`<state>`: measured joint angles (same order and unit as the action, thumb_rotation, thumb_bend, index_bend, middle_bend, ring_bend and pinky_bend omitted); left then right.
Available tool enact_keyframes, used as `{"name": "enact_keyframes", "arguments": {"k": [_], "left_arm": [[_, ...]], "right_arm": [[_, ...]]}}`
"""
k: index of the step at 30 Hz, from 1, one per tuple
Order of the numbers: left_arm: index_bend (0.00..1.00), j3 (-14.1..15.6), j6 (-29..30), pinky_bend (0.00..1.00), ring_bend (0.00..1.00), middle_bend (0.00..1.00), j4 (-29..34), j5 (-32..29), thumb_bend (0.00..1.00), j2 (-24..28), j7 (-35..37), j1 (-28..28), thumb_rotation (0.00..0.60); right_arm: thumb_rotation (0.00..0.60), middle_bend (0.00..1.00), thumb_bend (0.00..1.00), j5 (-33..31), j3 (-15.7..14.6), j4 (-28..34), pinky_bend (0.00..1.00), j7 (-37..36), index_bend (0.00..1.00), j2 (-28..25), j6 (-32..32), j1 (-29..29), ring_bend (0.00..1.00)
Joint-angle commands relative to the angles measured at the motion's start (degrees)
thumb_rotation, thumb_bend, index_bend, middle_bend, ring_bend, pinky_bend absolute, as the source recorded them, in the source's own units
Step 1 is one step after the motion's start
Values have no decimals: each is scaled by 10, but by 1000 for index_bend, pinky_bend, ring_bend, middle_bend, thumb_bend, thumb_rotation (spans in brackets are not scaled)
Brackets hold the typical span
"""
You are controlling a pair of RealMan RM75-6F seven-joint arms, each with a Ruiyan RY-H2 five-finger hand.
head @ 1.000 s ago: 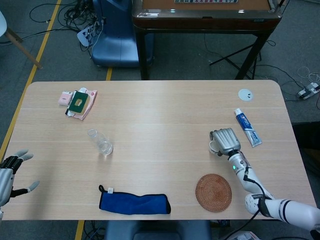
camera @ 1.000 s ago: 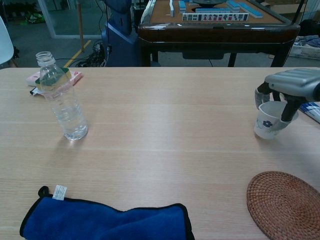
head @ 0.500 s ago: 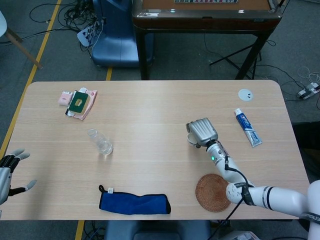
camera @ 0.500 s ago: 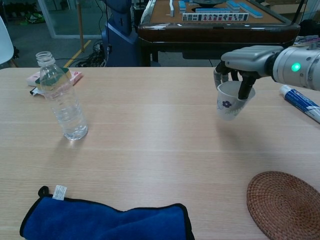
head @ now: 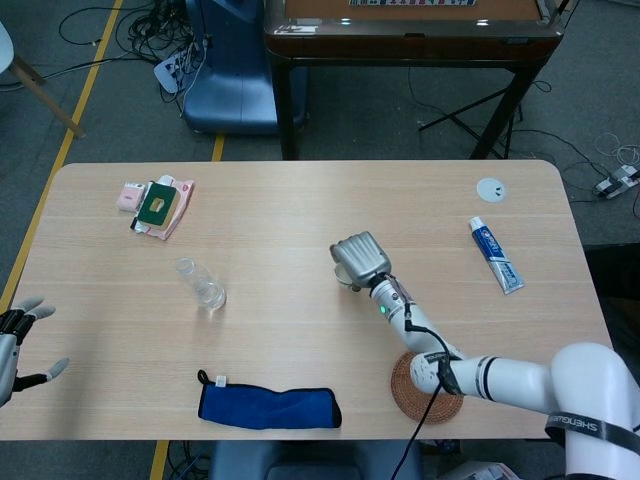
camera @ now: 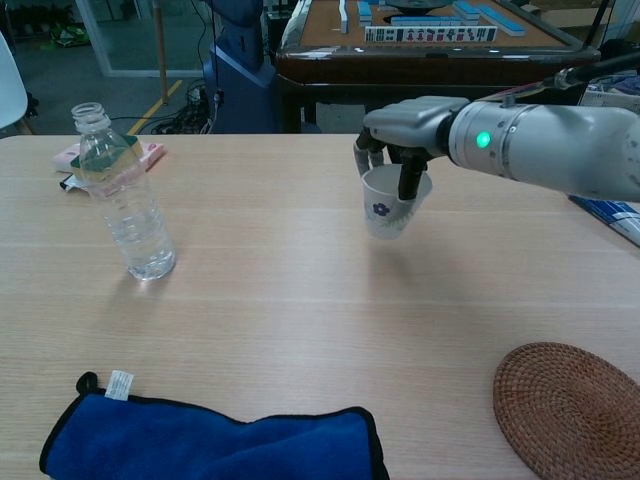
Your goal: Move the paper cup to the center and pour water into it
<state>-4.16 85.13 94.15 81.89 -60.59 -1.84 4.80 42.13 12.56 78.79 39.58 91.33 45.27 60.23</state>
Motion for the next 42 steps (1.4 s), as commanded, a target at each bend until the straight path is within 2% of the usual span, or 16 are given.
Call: {"name": "enact_keyframes", "arguments": {"k": [1,14,22,28,31,36,42], "left_arm": [[286,0,0,407,224,190,1,-1,102,0,-3,0,600],[290,1,-1,406,224,190,8,-2,102,3,-7,-1,600],[294,1,3,406,224,190,15,2,102,6,-6,-3,600],[300,4,5,407,224,191,16,9,101,8,-4,-4,600],[301,5,5,406,224,191,15,12,102,8,-3,-4,600],[306,9,3,407,224,199,11,21,101,8,-1,-3,600],[307,10,1,406,224,199,11,21,102,8,-3,-2,600]], "right_arm": [[600,471,49,10,0,-20,584,-15,462,19,-19,14,465],[600,471,49,30,-5,-56,584,-51,463,68,-53,55,465],[600,459,49,7,-14,-70,584,-37,470,89,-56,79,458],[600,384,45,1,-18,-75,584,-40,470,96,-55,86,369],[600,311,42,3,-20,-75,547,-46,456,94,-61,89,282],[600,161,1,4,-21,-67,390,-55,287,87,-64,92,155],[600,77,0,12,-24,-52,310,-62,201,76,-55,92,74]]}}
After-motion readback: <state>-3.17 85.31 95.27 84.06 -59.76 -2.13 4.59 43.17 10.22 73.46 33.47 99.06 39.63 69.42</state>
